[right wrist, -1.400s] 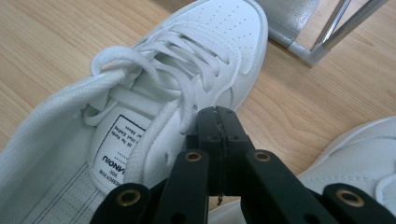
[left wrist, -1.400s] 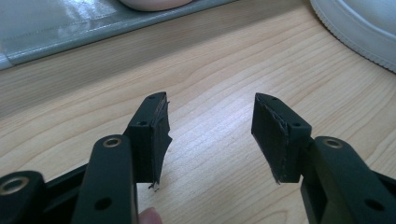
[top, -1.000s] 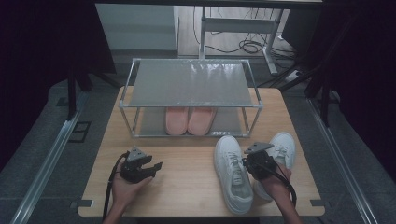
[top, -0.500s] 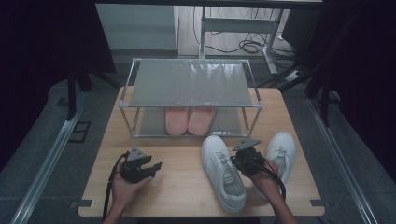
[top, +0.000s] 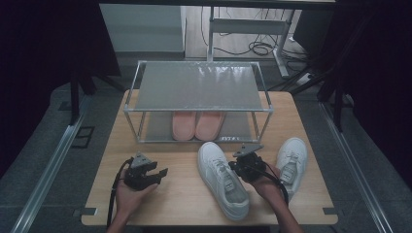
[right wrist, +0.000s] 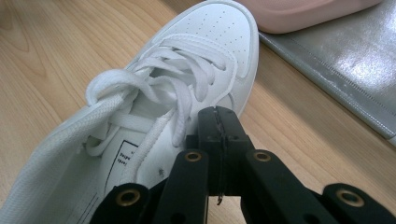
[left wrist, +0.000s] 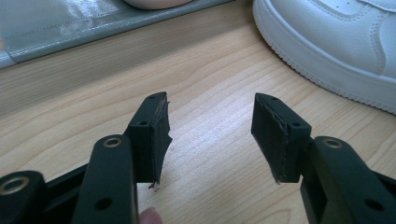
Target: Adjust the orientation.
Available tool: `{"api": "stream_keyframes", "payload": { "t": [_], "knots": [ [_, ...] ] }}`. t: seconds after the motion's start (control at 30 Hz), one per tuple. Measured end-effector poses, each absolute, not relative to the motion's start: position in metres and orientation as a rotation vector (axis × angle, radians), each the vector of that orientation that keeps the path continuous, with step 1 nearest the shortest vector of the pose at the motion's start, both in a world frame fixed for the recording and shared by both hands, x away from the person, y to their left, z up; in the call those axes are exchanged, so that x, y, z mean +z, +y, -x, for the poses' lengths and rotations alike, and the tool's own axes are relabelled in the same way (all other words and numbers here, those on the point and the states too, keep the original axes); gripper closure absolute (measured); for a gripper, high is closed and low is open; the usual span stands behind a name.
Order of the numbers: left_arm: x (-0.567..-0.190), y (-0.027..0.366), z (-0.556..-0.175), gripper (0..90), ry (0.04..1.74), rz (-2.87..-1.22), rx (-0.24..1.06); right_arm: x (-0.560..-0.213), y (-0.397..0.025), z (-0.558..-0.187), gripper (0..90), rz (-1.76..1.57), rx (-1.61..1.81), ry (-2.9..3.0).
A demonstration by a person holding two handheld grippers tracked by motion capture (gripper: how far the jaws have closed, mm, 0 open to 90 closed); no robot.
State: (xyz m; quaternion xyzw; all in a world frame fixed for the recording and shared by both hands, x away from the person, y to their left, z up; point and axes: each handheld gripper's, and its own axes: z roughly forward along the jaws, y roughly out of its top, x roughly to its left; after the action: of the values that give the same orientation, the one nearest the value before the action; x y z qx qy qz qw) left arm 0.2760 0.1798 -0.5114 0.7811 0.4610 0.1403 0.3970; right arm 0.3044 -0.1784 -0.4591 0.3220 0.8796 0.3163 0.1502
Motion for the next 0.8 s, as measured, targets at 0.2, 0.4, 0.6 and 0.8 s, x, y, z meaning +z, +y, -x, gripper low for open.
{"api": "stream_keyframes", "payload": {
  "t": [0.2,0.4,0.6,0.8],
  "knots": [
    [-0.511,0.181,-0.276,46.9,1.170,-1.977,0.361,-0.453,-0.193,-0.304,88.7,-0.939,0.994,2.515],
    [-0.511,0.182,-0.276,46.9,1.173,-1.973,0.351,-0.440,-0.210,-0.288,90.0,-0.937,1.096,2.461],
    [-0.510,0.182,-0.276,46.8,1.169,-1.973,0.355,-0.434,-0.226,-0.274,90.0,-0.946,1.164,2.428],
    [-0.509,0.184,-0.275,46.7,1.178,-1.967,0.359,-0.438,-0.236,-0.263,90.0,-0.949,1.245,2.398]
  ]
}}
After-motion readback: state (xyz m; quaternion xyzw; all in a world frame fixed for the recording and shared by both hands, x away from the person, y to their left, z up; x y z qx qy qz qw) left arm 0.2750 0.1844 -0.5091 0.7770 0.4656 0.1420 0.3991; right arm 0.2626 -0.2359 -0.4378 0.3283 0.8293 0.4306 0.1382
